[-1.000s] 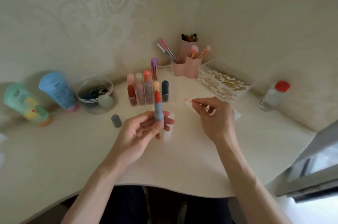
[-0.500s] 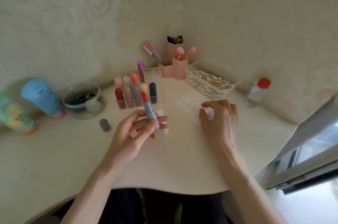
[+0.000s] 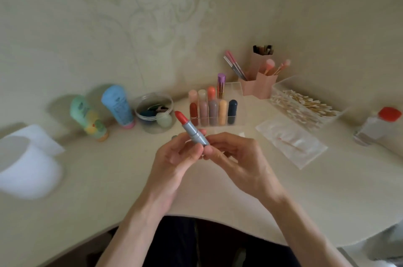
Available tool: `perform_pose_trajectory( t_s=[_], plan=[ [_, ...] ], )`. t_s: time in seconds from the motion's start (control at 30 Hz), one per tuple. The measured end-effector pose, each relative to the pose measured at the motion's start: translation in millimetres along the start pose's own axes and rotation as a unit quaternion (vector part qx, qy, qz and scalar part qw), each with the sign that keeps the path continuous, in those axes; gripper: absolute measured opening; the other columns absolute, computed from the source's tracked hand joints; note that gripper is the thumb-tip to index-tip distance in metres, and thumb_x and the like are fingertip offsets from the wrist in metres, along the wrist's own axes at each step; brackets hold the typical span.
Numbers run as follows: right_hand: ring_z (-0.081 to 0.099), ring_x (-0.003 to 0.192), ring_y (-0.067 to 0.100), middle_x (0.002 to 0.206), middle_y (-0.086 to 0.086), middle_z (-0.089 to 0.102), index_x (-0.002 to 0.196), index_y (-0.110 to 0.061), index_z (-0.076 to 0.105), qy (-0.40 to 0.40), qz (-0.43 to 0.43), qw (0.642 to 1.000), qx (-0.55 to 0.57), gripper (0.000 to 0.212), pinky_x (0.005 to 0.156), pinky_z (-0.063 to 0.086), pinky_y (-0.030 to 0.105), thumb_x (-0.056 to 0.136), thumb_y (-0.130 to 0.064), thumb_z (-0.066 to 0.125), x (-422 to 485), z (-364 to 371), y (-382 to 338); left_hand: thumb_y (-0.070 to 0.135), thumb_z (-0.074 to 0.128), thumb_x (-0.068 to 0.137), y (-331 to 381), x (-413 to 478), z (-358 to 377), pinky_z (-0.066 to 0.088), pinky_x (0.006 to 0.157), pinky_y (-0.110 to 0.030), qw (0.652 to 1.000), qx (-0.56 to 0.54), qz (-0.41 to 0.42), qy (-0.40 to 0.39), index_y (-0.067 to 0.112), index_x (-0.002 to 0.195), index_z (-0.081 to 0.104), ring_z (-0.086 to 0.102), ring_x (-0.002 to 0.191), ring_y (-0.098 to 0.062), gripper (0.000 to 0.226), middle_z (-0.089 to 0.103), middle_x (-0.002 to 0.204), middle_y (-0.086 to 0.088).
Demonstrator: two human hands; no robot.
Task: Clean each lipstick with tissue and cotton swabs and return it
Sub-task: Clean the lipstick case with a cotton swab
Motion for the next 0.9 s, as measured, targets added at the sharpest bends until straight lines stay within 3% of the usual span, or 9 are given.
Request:
perform_pose_trajectory(
  t_s=[0.1,0.17,0.27,0.33,0.43,0.53,0.63,0.77,0.9],
  plan=[
    [0.076,0.085,0.021,0.094,0.000,0.081,0.111,-0.011,0.078,-0.005,0.006,0.999,0.044,0.022,0.086,0.062,0.040,0.094,-0.025,0.074,1,7,7,0.034,0.080,0.083,2,-2,-9,0.057,0.086,-0.029,1.000,-0.010,0.007,0.006,0.021,0.120,0.077,0.072,0.102,-0.022,0.039,0.077,0.115,-0.006],
    [0.076,0.084,0.024,0.093,0.002,0.081,0.110,-0.013,0.078,-0.011,0.021,0.998,0.051,0.023,0.087,0.062,0.045,0.093,-0.028,0.074,1,9,11,0.053,0.085,0.077,2,-2,-17,0.055,0.096,-0.045,0.999,-0.037,0.013,0.027,0.023,0.127,0.074,0.068,0.108,-0.035,0.059,0.075,0.119,-0.009],
    [0.076,0.082,0.025,0.093,0.003,0.080,0.111,-0.010,0.078,-0.022,0.036,0.999,0.032,0.025,0.085,0.062,0.048,0.093,-0.027,0.073,1,10,18,0.054,0.087,0.074,1,0,-26,0.051,0.101,-0.044,0.997,-0.050,0.018,0.057,0.030,0.114,0.081,0.070,0.107,-0.027,0.047,0.078,0.115,-0.002],
    [0.073,0.078,0.020,0.091,0.001,0.079,0.112,-0.010,0.079,-0.029,0.036,0.999,0.017,0.025,0.080,0.062,0.039,0.094,-0.026,0.072,2,10,20,0.046,0.086,0.077,-1,2,-25,0.051,0.100,-0.041,0.998,-0.034,0.014,0.059,0.031,0.107,0.083,0.072,0.104,-0.023,0.034,0.079,0.111,0.000],
    [0.063,0.074,0.007,0.085,-0.009,0.075,0.116,-0.017,0.079,-0.037,0.027,0.999,-0.011,0.025,0.072,0.051,0.022,0.097,-0.028,0.069,2,9,19,0.061,0.086,0.071,0,0,-25,0.054,0.100,-0.038,0.998,-0.029,0.027,0.058,0.030,0.107,0.083,0.070,0.108,-0.027,0.048,0.078,0.117,-0.003],
    [0.060,0.074,0.003,0.082,-0.013,0.072,0.114,-0.026,0.078,-0.053,0.027,0.998,-0.020,0.020,0.071,0.044,0.015,0.098,-0.030,0.067,0,11,19,0.039,0.077,0.084,2,-3,-23,0.055,0.088,-0.024,0.995,-0.018,0.066,0.078,0.032,0.096,0.085,0.071,0.101,-0.012,0.017,0.079,0.109,0.003],
    [0.061,0.075,0.009,0.091,-0.008,0.074,0.106,-0.029,0.077,-0.043,0.011,0.999,-0.018,0.012,0.070,0.048,0.025,0.096,-0.022,0.075,-1,14,19,0.014,0.072,0.081,3,-10,-21,0.054,0.084,-0.019,0.987,-0.035,0.105,0.115,0.011,0.092,0.082,0.071,0.095,-0.008,0.015,0.075,0.100,0.005],
    [0.068,0.085,0.012,0.095,-0.014,0.074,0.107,-0.024,0.075,-0.012,0.000,1.000,-0.027,0.017,0.072,0.051,0.028,0.093,-0.016,0.078,-1,17,20,0.009,0.074,0.081,4,-13,-21,0.055,0.086,-0.023,0.980,-0.049,0.132,0.143,0.010,0.090,0.082,0.071,0.099,-0.015,0.012,0.073,0.103,0.000],
    [0.074,0.090,0.021,0.104,-0.008,0.076,0.127,-0.018,0.073,-0.046,0.000,0.999,-0.022,0.029,0.082,0.059,0.040,0.102,-0.028,0.064,-1,22,18,0.011,0.077,0.081,3,-13,-24,0.055,0.088,-0.027,0.977,-0.047,0.137,0.157,0.007,0.093,0.080,0.071,0.101,-0.020,0.013,0.072,0.107,-0.008]
  ],
)
Point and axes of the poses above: each hand's wrist, its own x-axis towards the middle knuckle, its own z-axis out of the palm, y = z × x, the point moved 4 cm from there along x, towards the middle knuckle
